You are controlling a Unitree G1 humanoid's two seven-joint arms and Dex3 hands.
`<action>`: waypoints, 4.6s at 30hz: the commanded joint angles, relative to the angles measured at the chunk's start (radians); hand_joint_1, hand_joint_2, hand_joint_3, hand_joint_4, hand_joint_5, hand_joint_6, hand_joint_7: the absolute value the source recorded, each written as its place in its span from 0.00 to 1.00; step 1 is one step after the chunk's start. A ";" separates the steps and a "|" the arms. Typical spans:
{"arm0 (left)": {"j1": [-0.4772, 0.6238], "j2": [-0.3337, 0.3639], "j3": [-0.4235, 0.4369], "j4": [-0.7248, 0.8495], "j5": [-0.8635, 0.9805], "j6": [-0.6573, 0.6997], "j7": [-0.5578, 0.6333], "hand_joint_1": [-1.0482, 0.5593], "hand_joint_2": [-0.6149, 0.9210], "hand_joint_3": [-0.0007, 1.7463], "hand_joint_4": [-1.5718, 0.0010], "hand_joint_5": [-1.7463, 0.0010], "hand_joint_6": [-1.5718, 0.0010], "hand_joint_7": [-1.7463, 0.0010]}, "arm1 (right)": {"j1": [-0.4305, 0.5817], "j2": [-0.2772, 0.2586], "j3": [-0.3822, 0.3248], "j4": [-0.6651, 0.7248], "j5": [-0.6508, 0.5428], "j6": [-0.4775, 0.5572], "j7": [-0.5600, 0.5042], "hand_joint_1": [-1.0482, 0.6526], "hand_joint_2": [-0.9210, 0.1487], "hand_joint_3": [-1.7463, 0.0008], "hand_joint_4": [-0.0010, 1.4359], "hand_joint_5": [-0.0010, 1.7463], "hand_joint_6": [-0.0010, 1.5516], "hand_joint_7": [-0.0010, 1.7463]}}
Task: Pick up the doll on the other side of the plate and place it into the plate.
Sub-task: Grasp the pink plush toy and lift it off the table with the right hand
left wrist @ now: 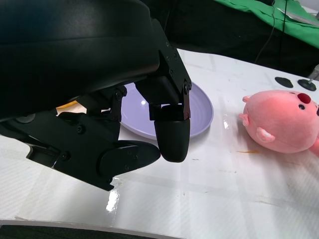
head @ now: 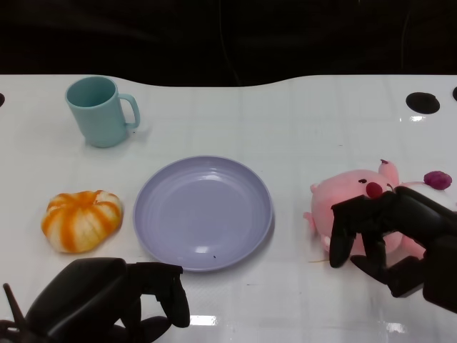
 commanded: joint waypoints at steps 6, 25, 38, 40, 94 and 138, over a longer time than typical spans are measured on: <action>-0.005 0.012 0.007 0.001 -0.011 0.001 -0.008 0.54 0.85 0.41 0.55 0.17 0.51 0.37 | -0.008 0.006 -0.019 -0.015 0.012 -0.003 -0.024 0.53 0.30 0.62 0.51 0.67 0.55 0.31; -0.017 0.009 -0.005 0.013 -0.001 0.001 -0.006 0.54 0.86 0.39 0.55 0.17 0.51 0.37 | -0.076 -0.094 -0.040 -0.023 -0.179 -0.105 -0.086 0.20 0.00 0.97 0.00 0.26 0.15 0.00; -0.019 0.000 -0.019 0.016 0.010 0.005 0.003 0.53 0.87 0.38 0.54 0.16 0.51 0.37 | -0.149 -0.155 0.008 -0.028 -0.301 -0.009 -0.002 0.19 0.00 0.99 0.00 0.18 0.10 0.00; -0.018 -0.001 -0.019 0.015 0.007 0.005 0.004 0.53 0.87 0.39 0.55 0.17 0.51 0.37 | -0.168 -0.148 0.027 -0.014 -0.332 0.026 0.009 0.20 0.01 1.00 0.00 0.17 0.10 0.00; -0.013 0.001 -0.040 -0.066 0.017 0.087 -0.014 0.52 0.86 0.39 0.54 0.19 0.51 0.38 | -0.595 0.098 0.383 0.910 -0.531 0.003 -0.260 0.48 0.00 0.89 0.56 0.78 0.73 0.22; 0.002 -0.012 -0.071 -0.079 0.050 0.094 -0.003 0.53 0.85 0.41 0.54 0.17 0.51 0.37 | -0.479 0.230 0.198 0.639 -0.423 -0.350 -0.701 0.51 0.66 0.11 0.70 1.00 0.49 1.00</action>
